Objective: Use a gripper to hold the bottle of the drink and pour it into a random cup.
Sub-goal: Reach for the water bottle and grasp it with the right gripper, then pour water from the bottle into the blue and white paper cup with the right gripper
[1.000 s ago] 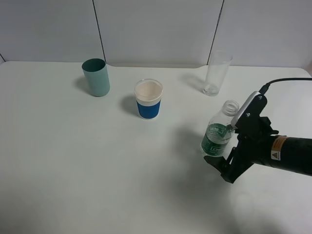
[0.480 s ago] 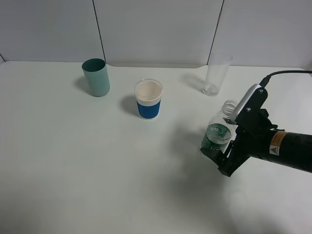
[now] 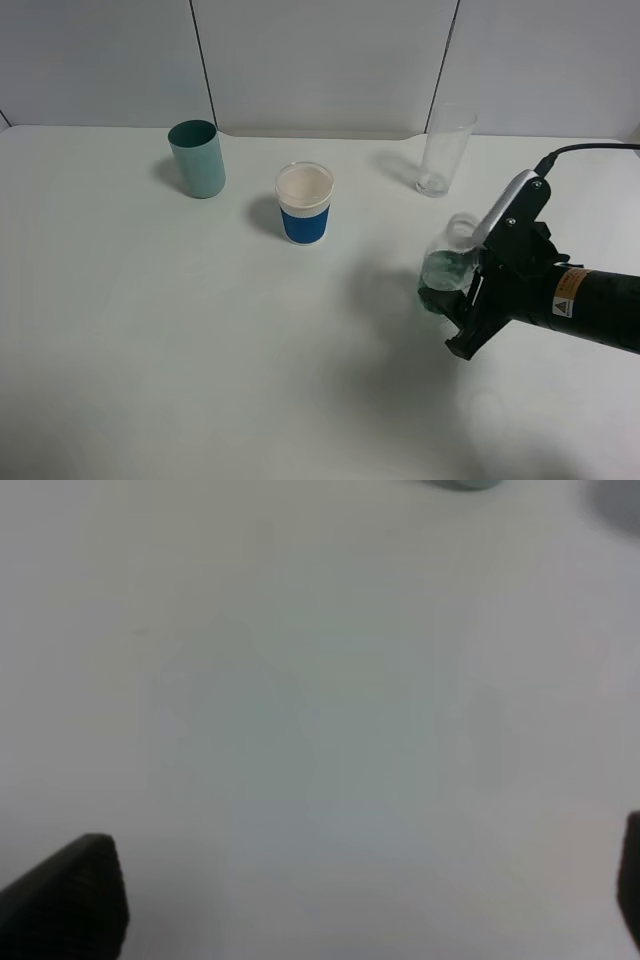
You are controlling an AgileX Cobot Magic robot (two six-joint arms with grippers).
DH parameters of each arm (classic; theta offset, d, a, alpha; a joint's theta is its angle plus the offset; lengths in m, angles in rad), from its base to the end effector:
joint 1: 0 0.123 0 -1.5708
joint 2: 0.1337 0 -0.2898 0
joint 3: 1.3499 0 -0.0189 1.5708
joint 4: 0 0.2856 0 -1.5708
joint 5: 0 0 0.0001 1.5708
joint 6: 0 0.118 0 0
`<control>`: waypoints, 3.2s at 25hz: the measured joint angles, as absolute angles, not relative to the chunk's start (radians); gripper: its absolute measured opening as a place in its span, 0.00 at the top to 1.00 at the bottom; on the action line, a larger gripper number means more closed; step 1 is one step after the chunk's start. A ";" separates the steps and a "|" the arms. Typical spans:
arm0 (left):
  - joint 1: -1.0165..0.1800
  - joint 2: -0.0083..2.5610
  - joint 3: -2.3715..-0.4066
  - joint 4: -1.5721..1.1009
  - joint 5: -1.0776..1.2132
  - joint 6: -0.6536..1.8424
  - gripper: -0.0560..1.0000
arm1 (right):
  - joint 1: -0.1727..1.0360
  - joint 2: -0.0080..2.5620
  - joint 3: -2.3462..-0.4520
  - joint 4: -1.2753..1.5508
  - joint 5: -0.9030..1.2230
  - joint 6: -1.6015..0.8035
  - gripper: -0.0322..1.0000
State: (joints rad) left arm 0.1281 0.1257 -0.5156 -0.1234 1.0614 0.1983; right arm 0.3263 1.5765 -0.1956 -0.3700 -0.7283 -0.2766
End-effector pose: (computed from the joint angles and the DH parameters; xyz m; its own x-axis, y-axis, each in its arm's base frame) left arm 0.0640 -0.0045 0.2808 -0.5444 0.0677 -0.8361 0.0373 0.9977 0.0565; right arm 0.2098 0.1009 0.0757 -0.1891 -0.6069 -0.7720 -0.7068 0.6299 -0.3220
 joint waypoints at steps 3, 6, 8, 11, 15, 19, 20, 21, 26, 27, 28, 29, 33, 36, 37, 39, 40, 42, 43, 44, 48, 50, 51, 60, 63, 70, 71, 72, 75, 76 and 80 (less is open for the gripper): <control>0.128 0.126 -0.516 -0.123 1.061 0.198 0.01 | 0.326 1.577 -0.196 -0.370 -0.728 -0.277 0.40; 0.128 0.126 -0.516 -0.123 1.061 0.198 0.01 | 0.326 1.577 -0.196 -0.370 -0.728 -0.277 0.40; 0.128 0.126 -0.516 -0.123 1.061 0.198 0.01 | 0.326 1.577 -0.196 -0.368 -0.728 -0.276 0.40; 0.128 0.126 -0.516 -0.123 1.061 0.198 0.01 | 0.326 1.578 -0.196 -0.345 -0.729 -0.248 0.40; 0.128 0.126 -0.516 -0.123 1.061 0.198 0.01 | 0.326 1.578 -0.196 -0.267 -0.755 -0.210 0.40; 0.128 0.126 -0.516 -0.123 1.061 0.198 0.01 | 0.326 1.578 -0.196 -0.204 -0.759 -0.191 0.40; 0.128 0.126 -0.516 -0.123 1.061 0.198 0.01 | 0.326 1.578 -0.196 -0.185 -0.759 -0.191 0.40; 0.128 0.126 -0.516 -0.123 1.061 0.198 0.01 | 0.326 1.578 -0.196 -0.165 -0.759 -0.190 0.40; 0.128 0.126 -0.516 -0.123 1.061 0.198 0.01 | 0.326 1.580 -0.250 -0.111 -0.658 -0.187 0.40; 0.128 0.126 -0.516 -0.123 1.061 0.198 0.01 | 0.326 1.580 -0.270 -0.108 -0.626 -0.181 0.40; 0.128 0.126 -0.516 -0.123 1.061 0.198 0.01 | 0.326 1.580 -0.293 -0.105 -0.599 -0.175 0.40; 0.128 0.126 -0.516 -0.123 1.061 0.198 0.01 | 0.326 1.581 -0.316 -0.106 -0.568 -0.167 0.40; 0.128 0.126 -0.516 -0.123 1.061 0.198 0.01 | 0.326 1.583 -0.405 -0.109 -0.445 -0.133 0.40; 0.128 0.126 -0.516 -0.123 1.062 0.198 0.01 | 0.326 1.583 -0.480 -0.143 -0.347 -0.104 0.40; 0.128 0.126 -0.516 -0.123 1.062 0.198 0.01 | 0.326 1.583 -0.501 -0.156 -0.306 -0.098 0.40; 0.128 0.126 -0.516 -0.123 1.062 0.198 0.01 | 0.326 1.583 -0.552 -0.190 -0.229 -0.072 0.40; 0.128 0.126 -0.516 -0.123 1.062 0.198 0.01 | 0.326 1.583 -0.572 -0.208 -0.186 -0.057 0.40; 0.128 0.126 -0.516 -0.123 1.062 0.198 0.01 | 0.326 1.583 -0.617 -0.254 -0.116 -0.031 0.40; 0.128 0.126 -0.516 -0.123 1.062 0.198 0.01 | 0.326 1.583 -0.638 -0.278 -0.082 -0.018 0.40; 0.128 0.126 -0.516 -0.123 1.062 0.198 0.01 | 0.326 1.583 -0.654 -0.298 -0.051 -0.011 0.40; 0.128 0.126 -0.516 -0.123 1.062 0.198 0.01 | 0.326 1.584 -0.720 -0.385 0.035 0.027 0.40; 0.128 0.126 -0.516 -0.123 1.062 0.198 0.01 | 0.326 1.584 -0.750 -0.444 0.071 0.046 0.40; 0.128 0.126 -0.516 -0.123 1.062 0.198 0.01 | 0.326 1.584 -0.762 -0.473 0.092 0.059 0.40; 0.128 0.126 -0.516 -0.123 1.062 0.198 0.01 | 0.326 1.584 -0.831 -0.734 0.215 0.228 0.40; 0.128 0.126 -0.516 -0.123 1.062 0.198 0.01 | 0.329 1.584 -0.832 -0.786 0.232 0.264 0.40; 0.128 0.126 -0.516 -0.123 1.062 0.198 0.01 | 0.359 1.584 -0.832 -0.955 0.242 0.454 0.40; 0.128 0.126 -0.516 -0.123 1.062 0.198 0.01 | 0.364 1.584 -0.832 -0.978 0.250 0.477 0.40; 0.128 0.126 -0.516 -0.123 1.062 0.198 0.01 | 0.370 1.584 -0.832 -0.999 0.262 0.498 0.40; 0.128 0.126 -0.516 -0.123 1.062 0.198 0.01 | 0.384 1.584 -0.832 -1.036 0.289 0.533 0.40; 0.128 0.126 -0.516 -0.123 1.062 0.198 0.01 | 0.390 1.584 -0.832 -1.043 0.297 0.545 0.40; 0.128 0.126 -0.516 -0.123 1.062 0.198 0.01 | 0.417 1.584 -0.832 -1.051 0.329 0.591 0.40</control>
State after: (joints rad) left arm 0.1281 0.1257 -0.5156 -0.1234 1.0622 0.1983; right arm 0.4168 1.5837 -0.8318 -1.0515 0.3292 0.5905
